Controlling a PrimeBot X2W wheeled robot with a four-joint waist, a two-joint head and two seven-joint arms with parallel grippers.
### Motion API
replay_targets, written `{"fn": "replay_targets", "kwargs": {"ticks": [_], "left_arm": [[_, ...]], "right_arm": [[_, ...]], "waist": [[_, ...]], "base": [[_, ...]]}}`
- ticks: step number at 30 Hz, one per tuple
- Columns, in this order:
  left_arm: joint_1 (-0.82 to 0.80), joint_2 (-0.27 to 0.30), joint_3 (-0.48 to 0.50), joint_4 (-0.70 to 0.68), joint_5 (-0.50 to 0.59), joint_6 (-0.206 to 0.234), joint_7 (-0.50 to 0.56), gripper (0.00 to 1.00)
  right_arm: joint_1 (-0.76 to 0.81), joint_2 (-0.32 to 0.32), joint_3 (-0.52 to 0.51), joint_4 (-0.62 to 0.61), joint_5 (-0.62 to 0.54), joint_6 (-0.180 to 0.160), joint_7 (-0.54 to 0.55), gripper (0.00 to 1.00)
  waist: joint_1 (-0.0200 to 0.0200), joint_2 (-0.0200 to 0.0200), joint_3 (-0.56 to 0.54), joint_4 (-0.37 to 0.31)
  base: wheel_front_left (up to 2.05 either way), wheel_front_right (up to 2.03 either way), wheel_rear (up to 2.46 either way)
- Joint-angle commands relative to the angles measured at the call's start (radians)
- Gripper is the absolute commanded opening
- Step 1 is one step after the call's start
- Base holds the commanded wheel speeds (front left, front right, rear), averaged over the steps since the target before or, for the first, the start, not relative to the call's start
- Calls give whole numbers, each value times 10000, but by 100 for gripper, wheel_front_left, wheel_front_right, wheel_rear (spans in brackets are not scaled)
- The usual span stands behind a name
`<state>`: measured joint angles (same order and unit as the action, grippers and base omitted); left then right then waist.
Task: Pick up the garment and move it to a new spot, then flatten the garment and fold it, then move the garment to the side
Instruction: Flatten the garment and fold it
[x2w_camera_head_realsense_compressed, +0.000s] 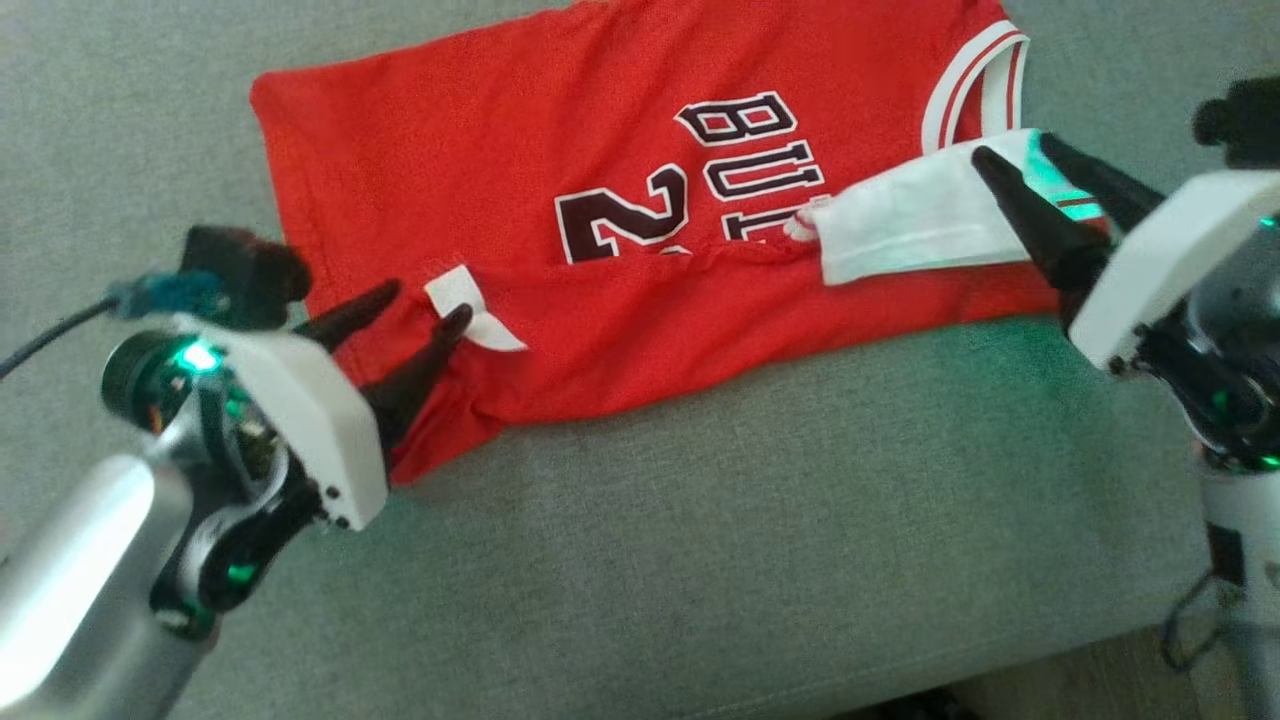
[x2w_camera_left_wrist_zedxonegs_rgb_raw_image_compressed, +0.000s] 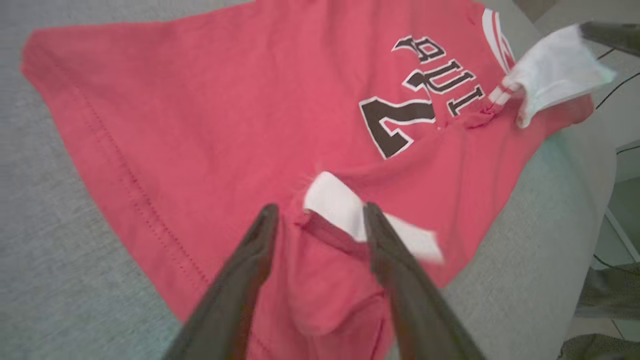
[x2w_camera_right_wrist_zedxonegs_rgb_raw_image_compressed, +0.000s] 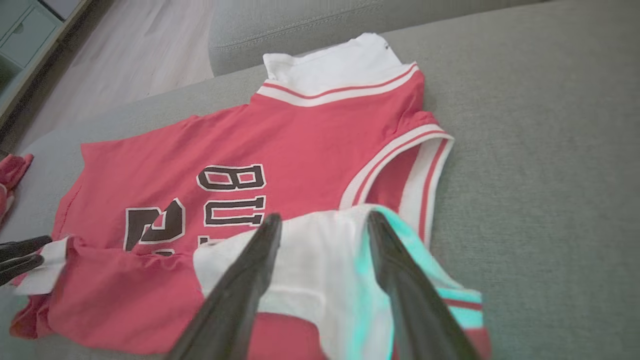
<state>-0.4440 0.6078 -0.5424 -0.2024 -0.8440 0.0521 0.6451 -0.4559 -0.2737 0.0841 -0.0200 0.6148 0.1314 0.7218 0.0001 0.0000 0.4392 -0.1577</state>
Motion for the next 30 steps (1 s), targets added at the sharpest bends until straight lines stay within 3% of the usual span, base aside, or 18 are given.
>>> {"fn": "replay_targets", "kwargs": {"ticks": [1,6,10,22,30], "left_arm": [[219,315,824,-510,-9,217,-473,100],[2005,559,1754,-1792,57,975,-1884,100],[3127,357,1665,-2304,245,1279,-2544,100],[2682,-680,515,-1139,564,934,-2759,100],[2520,-669,234,-445,904,852,-2792,100]], "right_arm": [[369,-369,103,-617,11,-7,-267,100],[1885,-1311,64,-1568,-120,-7,-665,100],[2707,-1668,-325,-1595,-457,-7,-890,100],[2249,-1341,-284,-260,-1278,-7,-1084,100],[2081,-1331,158,115,-1123,-7,-1101,100]], "waist": [[-1,0,-121,-34],[-1,0,-128,-101],[-1,0,103,0],[-1,0,303,300],[-1,0,101,277]], "base": [[0,0,0],[0,0,0],[0,0,0],[0,0,0],[0,0,0]]}}
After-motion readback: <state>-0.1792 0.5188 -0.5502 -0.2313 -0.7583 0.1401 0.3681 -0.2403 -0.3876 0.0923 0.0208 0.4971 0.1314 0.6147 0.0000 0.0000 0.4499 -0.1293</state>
